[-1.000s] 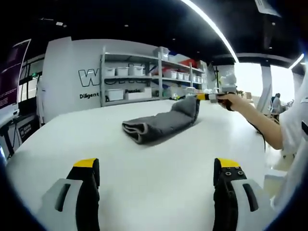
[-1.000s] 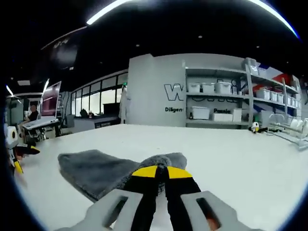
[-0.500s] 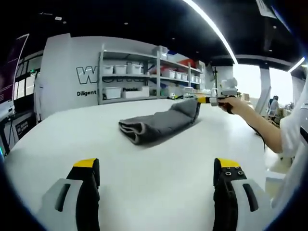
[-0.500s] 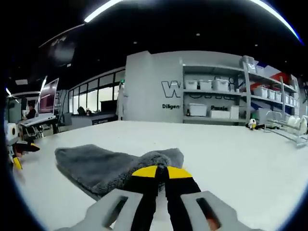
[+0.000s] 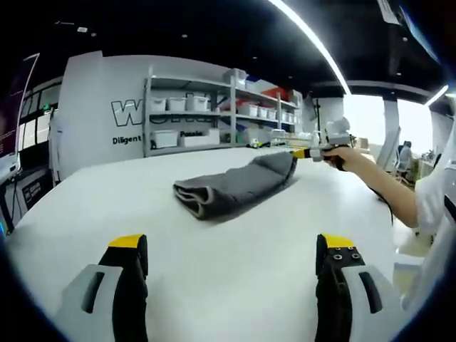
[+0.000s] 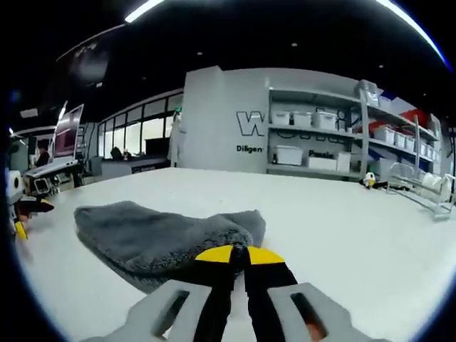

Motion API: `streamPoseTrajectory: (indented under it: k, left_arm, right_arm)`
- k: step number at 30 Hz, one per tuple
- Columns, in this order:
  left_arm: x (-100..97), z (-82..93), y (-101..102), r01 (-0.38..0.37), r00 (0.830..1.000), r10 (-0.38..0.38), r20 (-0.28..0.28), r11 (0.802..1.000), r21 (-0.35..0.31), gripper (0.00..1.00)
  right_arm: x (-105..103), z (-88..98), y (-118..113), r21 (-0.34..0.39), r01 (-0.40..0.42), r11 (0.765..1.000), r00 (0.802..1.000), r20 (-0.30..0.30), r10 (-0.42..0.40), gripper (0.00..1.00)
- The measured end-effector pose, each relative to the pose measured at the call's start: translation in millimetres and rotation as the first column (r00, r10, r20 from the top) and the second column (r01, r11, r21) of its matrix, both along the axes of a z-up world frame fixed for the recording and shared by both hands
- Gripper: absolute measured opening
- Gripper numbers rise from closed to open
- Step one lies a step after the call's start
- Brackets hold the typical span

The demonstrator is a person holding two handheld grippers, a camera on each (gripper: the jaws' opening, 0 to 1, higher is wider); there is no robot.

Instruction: Open the folded towel by lifting each exposed corner and separating the folded layers until the towel lies flat within the target outline without major curled edges

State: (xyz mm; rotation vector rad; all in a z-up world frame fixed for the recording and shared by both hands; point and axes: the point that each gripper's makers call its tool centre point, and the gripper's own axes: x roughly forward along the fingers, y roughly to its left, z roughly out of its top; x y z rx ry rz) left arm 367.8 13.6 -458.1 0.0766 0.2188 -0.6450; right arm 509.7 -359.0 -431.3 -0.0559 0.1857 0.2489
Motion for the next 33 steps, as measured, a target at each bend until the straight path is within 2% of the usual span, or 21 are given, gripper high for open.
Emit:
streamPoseTrajectory:
  k: [17,33]
  left_arm:
    - [-3.7,-0.9,2.9,-0.003,1.000,0.003,0.001,1.000,0.007,0.96]
    - [-3.6,-3.6,7.0,-0.015,1.000,0.015,-0.004,1.000,0.012,0.96]
  right_arm:
    - [1.9,-28.4,-14.8,-0.022,0.034,0.999,0.994,-0.105,-0.037,0.01]
    - [-0.9,-44.8,-19.1,-0.017,0.046,0.999,0.982,-0.181,-0.049,0.01]
